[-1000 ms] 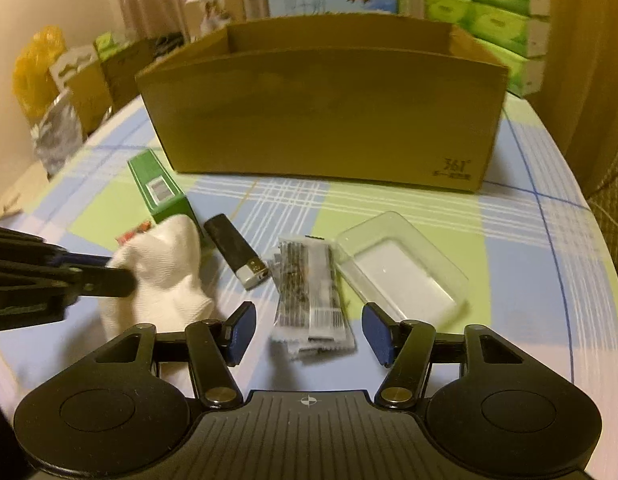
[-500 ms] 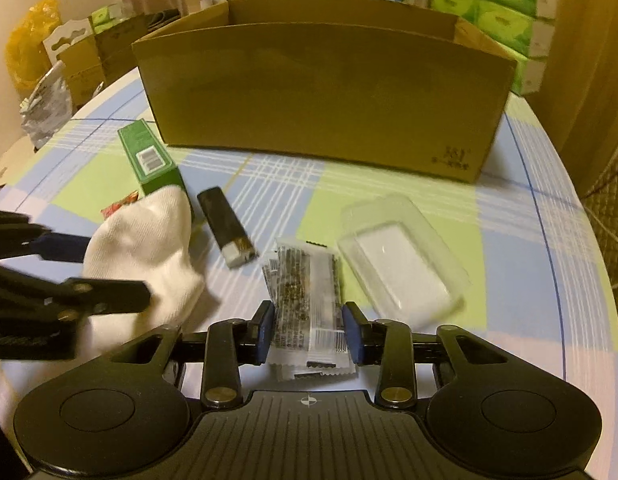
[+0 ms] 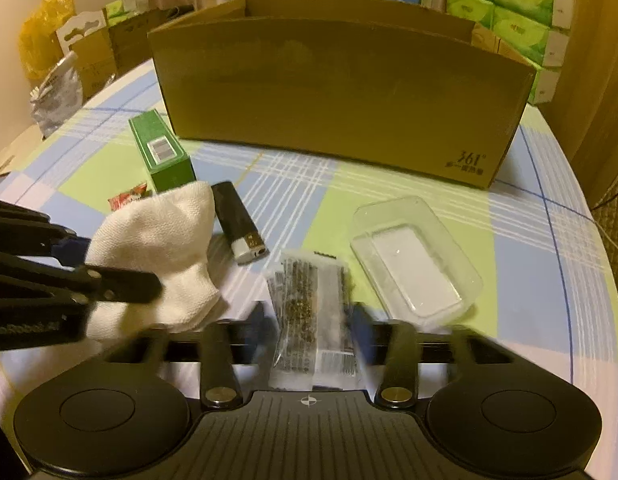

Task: Organize objects
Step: 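Carry both items over the cardboard box and release the white cloth from the left tool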

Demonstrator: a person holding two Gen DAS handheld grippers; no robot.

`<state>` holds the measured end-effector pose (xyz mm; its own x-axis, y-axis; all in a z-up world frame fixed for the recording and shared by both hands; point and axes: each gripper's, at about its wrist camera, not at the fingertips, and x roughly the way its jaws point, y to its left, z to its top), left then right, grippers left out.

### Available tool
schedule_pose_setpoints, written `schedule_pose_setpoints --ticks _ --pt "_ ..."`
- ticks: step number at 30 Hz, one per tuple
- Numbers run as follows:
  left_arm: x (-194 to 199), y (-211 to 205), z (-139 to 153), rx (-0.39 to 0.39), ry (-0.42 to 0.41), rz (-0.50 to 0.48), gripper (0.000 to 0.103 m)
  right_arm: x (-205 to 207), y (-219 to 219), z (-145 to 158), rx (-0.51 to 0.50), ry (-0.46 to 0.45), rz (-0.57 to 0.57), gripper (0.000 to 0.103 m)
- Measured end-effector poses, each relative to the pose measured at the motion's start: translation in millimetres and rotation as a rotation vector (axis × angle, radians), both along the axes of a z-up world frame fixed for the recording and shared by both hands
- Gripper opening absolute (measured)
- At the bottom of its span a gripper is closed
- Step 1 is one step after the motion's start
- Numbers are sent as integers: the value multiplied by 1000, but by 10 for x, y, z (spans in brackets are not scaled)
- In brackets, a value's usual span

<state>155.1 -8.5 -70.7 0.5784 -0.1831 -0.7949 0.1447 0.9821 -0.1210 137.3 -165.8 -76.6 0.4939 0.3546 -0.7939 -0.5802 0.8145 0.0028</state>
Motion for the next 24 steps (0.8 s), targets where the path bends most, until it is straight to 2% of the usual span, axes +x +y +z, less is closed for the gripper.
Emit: schedule_pose_setpoints --ticks 5,12,24 --pt "-31 6 31 -1 11 4 22 -105 -51 55 6 5 -17 33" --pt "-178 16 209 -29 -7 16 22 -295 -177 293 61 15 -78 33" --pt "-351 15 809 -37 -89 29 22 -478 -184 853 123 -51 -98 33"
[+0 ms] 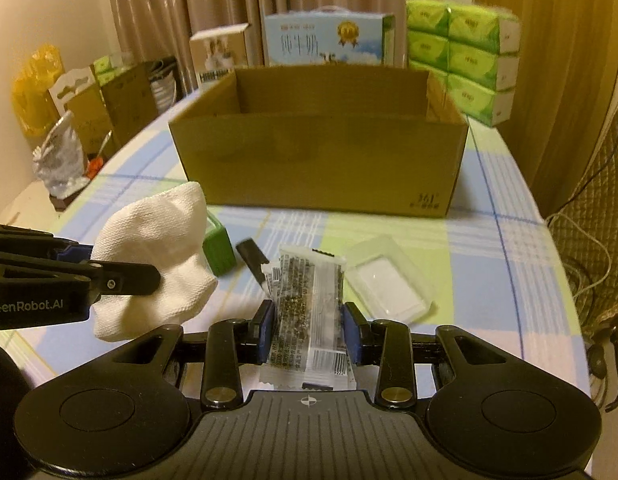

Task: Organize objects
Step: 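Carry both items over the cardboard box and release the white cloth from the left tool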

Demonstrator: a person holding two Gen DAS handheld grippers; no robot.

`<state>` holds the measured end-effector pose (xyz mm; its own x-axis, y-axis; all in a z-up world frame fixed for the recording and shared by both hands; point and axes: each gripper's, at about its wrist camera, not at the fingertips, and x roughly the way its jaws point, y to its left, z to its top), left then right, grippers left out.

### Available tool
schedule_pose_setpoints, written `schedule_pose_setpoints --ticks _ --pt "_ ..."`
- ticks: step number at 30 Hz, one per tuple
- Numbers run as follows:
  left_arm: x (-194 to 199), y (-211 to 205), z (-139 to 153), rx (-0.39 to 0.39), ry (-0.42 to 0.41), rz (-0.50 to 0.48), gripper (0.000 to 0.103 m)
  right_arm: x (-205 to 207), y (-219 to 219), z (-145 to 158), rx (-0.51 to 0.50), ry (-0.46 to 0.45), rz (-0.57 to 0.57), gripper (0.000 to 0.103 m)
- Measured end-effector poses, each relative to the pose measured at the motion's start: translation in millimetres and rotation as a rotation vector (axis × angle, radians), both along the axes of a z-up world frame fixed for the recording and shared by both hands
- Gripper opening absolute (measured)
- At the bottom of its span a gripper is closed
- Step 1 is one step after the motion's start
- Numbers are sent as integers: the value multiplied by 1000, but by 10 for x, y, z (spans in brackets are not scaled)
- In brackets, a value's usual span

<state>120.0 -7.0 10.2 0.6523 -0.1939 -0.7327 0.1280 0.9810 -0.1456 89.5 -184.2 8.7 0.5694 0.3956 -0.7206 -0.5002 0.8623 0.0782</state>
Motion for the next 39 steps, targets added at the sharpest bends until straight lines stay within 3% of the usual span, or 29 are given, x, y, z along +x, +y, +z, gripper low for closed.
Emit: schedule_pose_setpoints --ticks 10,23,39 --pt "24 28 358 9 -47 9 22 31 -22 349 38 -20 -6 33" --pt "242 74 596 17 -72 -17 22 280 11 608 50 -53 14 33" --pt "1493 367 1040 79 -100 0 22 1486 261 1123 93 -98 -18 33"
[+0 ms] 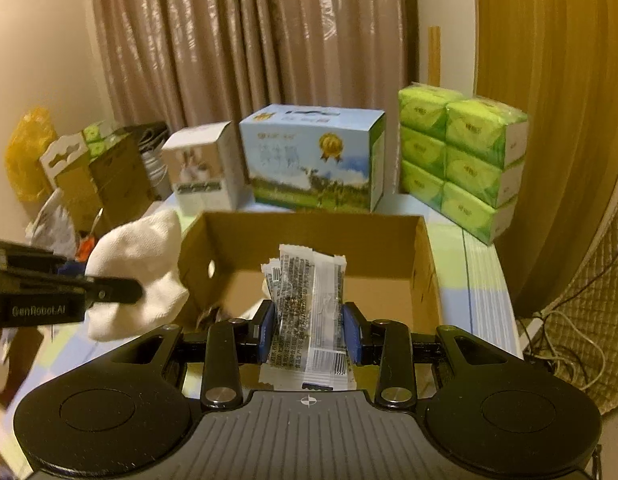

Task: Organize objects
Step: 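Carry both items over the cardboard box and release the white cloth from the left tool, then open the right tool to drop the clear snack packet while the left tool opens on the cloth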

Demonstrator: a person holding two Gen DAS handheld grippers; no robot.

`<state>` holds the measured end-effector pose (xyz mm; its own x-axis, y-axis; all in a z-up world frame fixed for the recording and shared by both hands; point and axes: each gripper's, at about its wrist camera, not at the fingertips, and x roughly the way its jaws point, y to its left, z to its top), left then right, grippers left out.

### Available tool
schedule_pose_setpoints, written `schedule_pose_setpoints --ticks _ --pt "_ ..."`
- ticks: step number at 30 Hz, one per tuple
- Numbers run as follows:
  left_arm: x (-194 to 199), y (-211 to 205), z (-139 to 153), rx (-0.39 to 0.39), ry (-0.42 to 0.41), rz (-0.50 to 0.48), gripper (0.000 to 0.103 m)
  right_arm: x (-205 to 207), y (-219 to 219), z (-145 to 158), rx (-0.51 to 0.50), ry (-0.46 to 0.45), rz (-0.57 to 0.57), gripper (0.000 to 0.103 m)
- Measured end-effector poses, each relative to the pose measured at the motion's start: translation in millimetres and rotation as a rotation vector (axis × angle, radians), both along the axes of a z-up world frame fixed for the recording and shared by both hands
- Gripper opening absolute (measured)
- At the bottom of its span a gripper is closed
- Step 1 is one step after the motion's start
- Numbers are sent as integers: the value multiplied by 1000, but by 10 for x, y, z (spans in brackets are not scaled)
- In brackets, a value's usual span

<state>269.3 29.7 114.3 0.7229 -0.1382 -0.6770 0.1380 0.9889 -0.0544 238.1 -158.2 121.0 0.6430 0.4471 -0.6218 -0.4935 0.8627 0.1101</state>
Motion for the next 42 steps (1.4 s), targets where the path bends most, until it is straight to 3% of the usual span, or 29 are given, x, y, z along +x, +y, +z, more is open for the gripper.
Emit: schedule_pose_setpoints --ticks 6,14,17,33,34,35,36,37,42 --pt "457 64 -17 -5 15 24 22 508 111 -81 31 61 -48 33" --pt "817 89 -253 2 39 40 23 779 240 -300 30 98 -66 33" --pt "923 117 -343 -11 32 55 32 831 270 -364 35 116 -68 33" --pt "739 327 -411 -46 36 86 32 939 308 -562 52 147 -72 34" --pt "728 333 -411 -48 37 88 33 958 303 -569 68 145 -75 41" --pt "716 337 -410 -50 37 88 34 973 289 -574 92 141 -72 68" --pt "699 341 -407 -52 36 88 36 974 266 -568 111 132 -81 82" --pt "681 349 -404 -54 35 88 39 955 237 -547 123 119 -100 88" --pt "481 402 -376 -79 16 98 51 735 91 -416 146 68 -94 88"
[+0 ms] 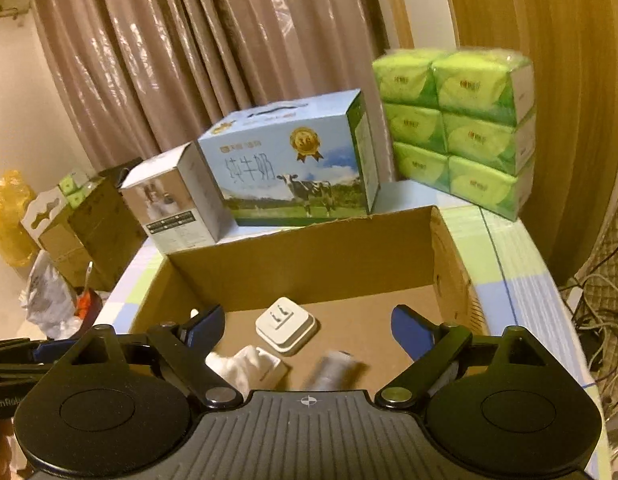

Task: Organize objects
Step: 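Open the right tool to drop the clear snack packet while the left tool opens on the cloth, then withdraw both tools from the box back over the table items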

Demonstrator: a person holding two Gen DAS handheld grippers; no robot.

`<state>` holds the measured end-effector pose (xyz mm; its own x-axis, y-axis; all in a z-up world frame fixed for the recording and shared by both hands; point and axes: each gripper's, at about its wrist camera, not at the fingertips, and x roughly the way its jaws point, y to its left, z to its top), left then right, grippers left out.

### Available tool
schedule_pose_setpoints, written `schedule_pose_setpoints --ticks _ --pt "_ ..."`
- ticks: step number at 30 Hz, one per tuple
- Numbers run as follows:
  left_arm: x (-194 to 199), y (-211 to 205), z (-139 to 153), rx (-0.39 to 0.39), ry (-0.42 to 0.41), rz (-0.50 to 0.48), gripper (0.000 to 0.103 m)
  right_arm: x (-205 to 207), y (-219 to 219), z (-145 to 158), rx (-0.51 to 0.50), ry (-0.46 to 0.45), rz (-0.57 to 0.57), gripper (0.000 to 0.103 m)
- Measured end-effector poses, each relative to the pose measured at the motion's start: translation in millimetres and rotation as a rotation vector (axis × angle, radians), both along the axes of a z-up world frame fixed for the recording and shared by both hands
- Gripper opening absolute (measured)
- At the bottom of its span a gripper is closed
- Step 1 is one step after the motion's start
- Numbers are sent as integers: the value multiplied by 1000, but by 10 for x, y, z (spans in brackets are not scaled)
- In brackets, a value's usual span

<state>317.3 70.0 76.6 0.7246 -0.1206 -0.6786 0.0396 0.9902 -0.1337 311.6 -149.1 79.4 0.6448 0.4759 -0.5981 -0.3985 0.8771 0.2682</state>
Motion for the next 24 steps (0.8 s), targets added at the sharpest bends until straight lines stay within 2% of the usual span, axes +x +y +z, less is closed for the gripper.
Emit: schedule_pose_setpoints --ticks 2,4,12,14,17,18,24 --pt "-131 12 5 -12 -5 4 52 -153 -90 42 -2 -20 -2 88" --pt "-297 17 6 -13 -12 15 63 -305 -188 52 4 -23 -10 89" --pt "-1020 20 -73 -15 -8 64 77 -1170 -595 -83 22 -4 -35 92" --pt "-1223 4 -97 13 -17 87 80 -1366 -683 -120 21 15 -53 93" --pt "-1517 -83 -104 132 -50 105 87 -1640 -790 -140 8 17 -65 95" --pt "-1603 -94 -109 136 -54 105 91 -1725 -811 -141 -3 15 -66 95" --pt "-2039 -89 -211 97 -42 154 101 -2194 -909 -139 -75 -18 -31 101"
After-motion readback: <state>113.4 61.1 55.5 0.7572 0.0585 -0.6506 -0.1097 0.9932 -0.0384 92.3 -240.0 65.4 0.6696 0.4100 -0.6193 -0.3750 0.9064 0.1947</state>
